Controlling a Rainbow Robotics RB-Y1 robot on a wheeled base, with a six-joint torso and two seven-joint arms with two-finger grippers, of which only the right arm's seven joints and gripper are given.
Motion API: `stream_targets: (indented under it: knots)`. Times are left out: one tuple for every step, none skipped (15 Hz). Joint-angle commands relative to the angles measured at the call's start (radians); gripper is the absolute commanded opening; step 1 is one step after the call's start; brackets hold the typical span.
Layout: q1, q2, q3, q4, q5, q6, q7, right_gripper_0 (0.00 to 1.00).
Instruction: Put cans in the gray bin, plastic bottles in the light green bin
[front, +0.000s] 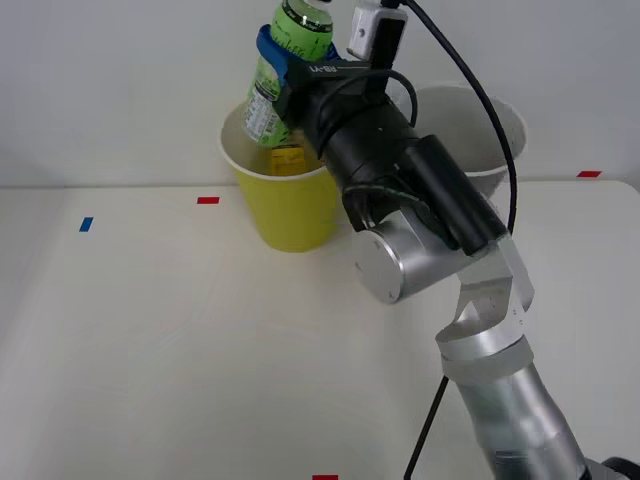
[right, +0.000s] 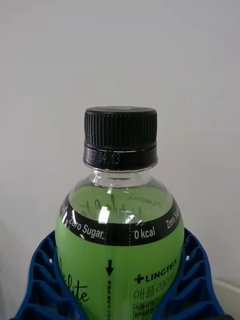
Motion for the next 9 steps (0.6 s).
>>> stream_targets:
  knots:
    - [-0.077,0.0,-0.011,0.104,0.014,-0.007,0.013,0.0]
    - [-0.095,0.0,-0.014,0.139,0.017,-0.027,0.016,0.0]
    - [-0.109,0.0,-0.016,0.168,0.019,-0.039,0.019,0.0]
    - [-0.125,0.0,-0.022,0.193,0.022,-0.039,0.021,0.0]
    - [-0.163,0.0,-0.031,0.237,0.025,-0.041,0.025,0.0]
    - [-0.19,0.0,-0.037,0.268,0.027,-0.041,0.025,0.0]
    - [-0.209,0.0,-0.04,0.288,0.028,-0.042,0.022,0.0]
    - [-0.213,0.0,-0.043,0.29,0.028,-0.044,0.022,0.0]
    - [-0.213,0.0,-0.047,0.29,0.028,-0.046,0.025,0.0]
